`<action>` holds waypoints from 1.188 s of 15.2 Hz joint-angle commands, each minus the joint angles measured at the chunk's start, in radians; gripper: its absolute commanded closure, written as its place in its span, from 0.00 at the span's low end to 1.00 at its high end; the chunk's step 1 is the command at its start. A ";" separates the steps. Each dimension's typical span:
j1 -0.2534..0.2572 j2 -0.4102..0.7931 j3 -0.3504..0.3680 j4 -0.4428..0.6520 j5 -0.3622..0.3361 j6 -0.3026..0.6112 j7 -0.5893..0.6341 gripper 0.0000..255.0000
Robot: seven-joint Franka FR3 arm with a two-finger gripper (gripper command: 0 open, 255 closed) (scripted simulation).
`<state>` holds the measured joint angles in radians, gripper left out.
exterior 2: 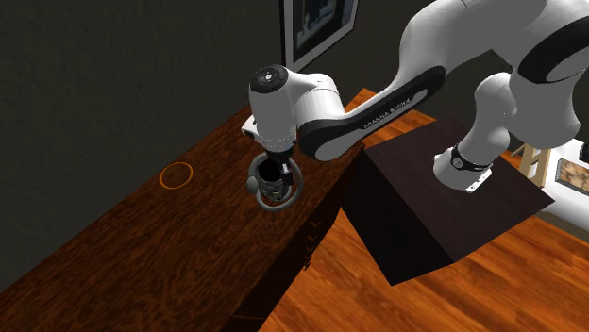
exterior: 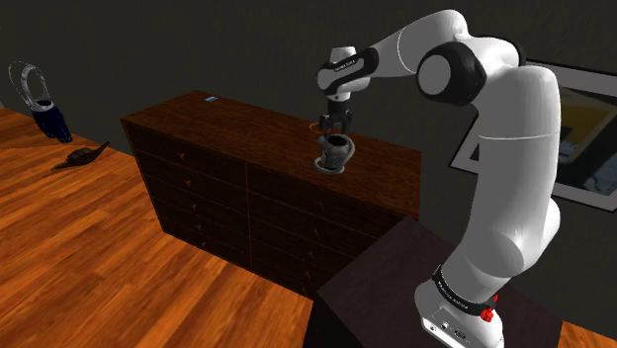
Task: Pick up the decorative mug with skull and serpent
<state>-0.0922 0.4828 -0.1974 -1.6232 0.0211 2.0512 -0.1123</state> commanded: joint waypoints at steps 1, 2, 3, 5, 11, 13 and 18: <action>-0.015 0.095 0.003 0.104 0.008 -0.016 -0.011 0.00; -0.022 0.141 0.005 0.159 0.011 -0.028 -0.014 0.00; -0.030 0.189 0.006 0.218 0.014 -0.042 -0.018 0.00; -0.032 0.199 0.007 0.220 0.015 -0.033 -0.018 0.00; -0.034 0.241 0.012 0.198 0.020 0.030 -0.017 0.00; -0.034 0.241 0.012 0.198 0.020 0.030 -0.017 0.00; -0.033 0.245 0.012 0.202 0.020 0.029 -0.015 1.00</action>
<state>-0.1252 0.7251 -0.1852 -1.4204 0.0414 2.0800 -0.1275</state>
